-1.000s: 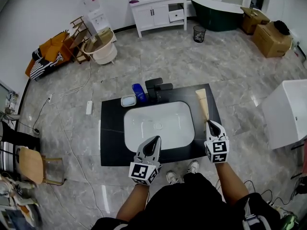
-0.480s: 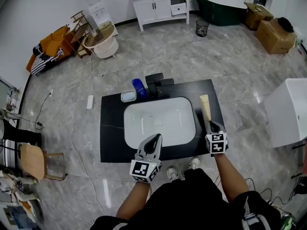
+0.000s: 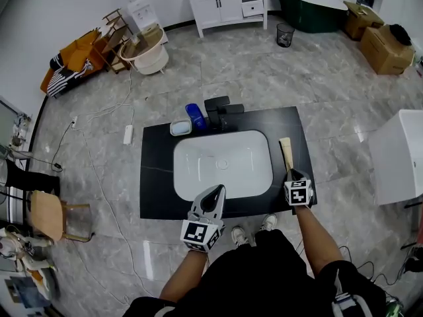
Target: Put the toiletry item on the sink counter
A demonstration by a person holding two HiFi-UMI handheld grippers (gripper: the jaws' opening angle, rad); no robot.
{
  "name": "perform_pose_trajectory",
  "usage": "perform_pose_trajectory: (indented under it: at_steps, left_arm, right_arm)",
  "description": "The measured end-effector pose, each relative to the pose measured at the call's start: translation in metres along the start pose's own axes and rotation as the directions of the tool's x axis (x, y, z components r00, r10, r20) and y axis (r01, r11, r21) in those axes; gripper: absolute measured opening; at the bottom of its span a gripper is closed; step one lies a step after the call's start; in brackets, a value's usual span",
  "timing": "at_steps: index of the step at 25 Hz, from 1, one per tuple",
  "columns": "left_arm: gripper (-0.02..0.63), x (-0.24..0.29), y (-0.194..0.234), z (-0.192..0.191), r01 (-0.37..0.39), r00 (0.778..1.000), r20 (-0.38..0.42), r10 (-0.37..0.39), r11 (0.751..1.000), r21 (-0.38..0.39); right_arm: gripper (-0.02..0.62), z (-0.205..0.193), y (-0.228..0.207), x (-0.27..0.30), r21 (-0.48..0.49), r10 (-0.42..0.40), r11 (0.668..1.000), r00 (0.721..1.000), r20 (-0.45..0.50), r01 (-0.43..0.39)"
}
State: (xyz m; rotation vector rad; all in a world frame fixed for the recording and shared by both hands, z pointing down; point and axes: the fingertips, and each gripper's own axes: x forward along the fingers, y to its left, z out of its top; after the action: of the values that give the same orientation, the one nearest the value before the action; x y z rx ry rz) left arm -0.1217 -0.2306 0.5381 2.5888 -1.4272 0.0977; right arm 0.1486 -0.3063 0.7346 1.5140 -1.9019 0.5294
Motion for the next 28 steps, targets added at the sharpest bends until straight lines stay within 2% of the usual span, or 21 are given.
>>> perform_pose_trajectory:
  at_steps: [5,12,14,16,22,28]
  left_arm:
    - [0.009,-0.001,-0.003,-0.003,0.001,1.0,-0.002,-0.001,1.0,-0.002]
    - [0.009,-0.005,-0.005,-0.003,0.005,1.0,-0.002,-0.005,1.0,-0.006]
    - [0.009,-0.006,-0.005,-0.003,0.007,1.0,-0.001,-0.007,1.0,-0.007]
    - [0.009,-0.007,-0.005,-0.003,0.007,1.0,0.0,-0.007,1.0,-0.008]
    - [0.009,-0.009,-0.003,-0.005,0.005,1.0,0.003,-0.005,1.0,-0.015]
    - [0.009,-0.007,-0.008,-0.002,0.021,1.0,0.017,-0.021,1.0,-0.017]
  right_arm:
    - [0.043,-0.005,0.001,0.007,-0.003,0.015,1.0,0.999,-0.047,-0.015]
    - [0.084,-0.008,0.001,0.007,0.031,0.032,0.999,0.997,-0.066,-0.03]
    - [0.113,-0.007,0.001,0.007,0.045,0.04,0.998,0.997,-0.065,-0.037]
    - [0.181,-0.004,0.0,0.005,0.051,0.044,0.998,0.997,-0.058,-0.041]
    - [0.186,0.028,0.001,-0.023,0.045,0.036,0.998,0.998,0.052,-0.038]
    - [0.169,0.069,0.009,-0.071,0.029,0.048,0.998,0.98,0.192,-0.055]
